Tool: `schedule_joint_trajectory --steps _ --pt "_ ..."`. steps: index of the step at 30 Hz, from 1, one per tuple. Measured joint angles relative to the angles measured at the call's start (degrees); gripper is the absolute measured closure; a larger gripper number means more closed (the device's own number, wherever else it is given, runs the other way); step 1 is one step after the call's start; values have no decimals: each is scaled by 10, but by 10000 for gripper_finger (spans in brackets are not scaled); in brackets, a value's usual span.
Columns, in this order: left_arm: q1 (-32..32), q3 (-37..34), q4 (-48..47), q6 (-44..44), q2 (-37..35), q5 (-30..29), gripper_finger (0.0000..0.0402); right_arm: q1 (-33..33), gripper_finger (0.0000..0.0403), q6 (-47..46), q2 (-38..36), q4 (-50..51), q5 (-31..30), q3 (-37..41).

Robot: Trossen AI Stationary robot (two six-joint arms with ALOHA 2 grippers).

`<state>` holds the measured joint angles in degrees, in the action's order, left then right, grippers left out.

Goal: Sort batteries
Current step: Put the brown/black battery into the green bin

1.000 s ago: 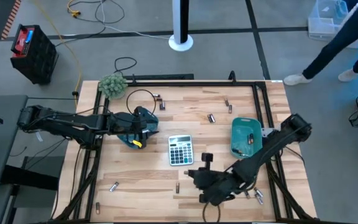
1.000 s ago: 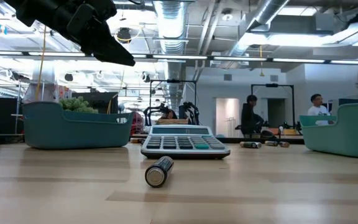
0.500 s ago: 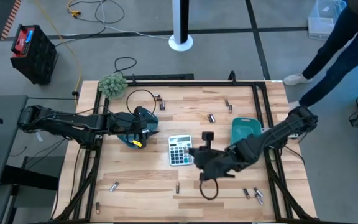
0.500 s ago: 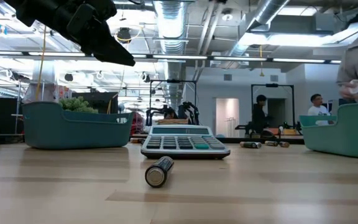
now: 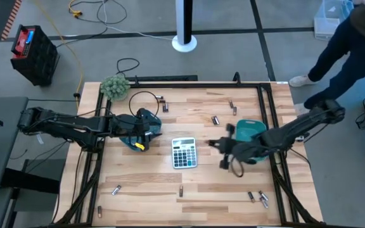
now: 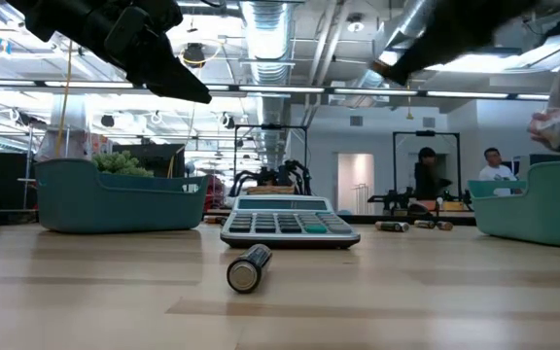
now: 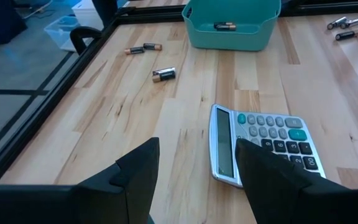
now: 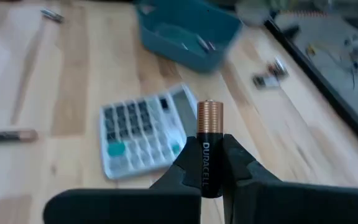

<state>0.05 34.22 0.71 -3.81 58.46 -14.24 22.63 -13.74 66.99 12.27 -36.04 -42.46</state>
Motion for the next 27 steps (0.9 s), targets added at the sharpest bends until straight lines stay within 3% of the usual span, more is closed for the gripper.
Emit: schedule_joint_trajectory --steps 6,13,27 --pt "0 0 -3 -9 0 0 196 0 382 -78 -138 99 -6 76" --pt "0 0 -3 -15 0 0 196 0 380 -128 -240 216 -8 80" --pt "21 0 30 -42 0 -12 196 -8 377 -169 -274 311 -16 80"
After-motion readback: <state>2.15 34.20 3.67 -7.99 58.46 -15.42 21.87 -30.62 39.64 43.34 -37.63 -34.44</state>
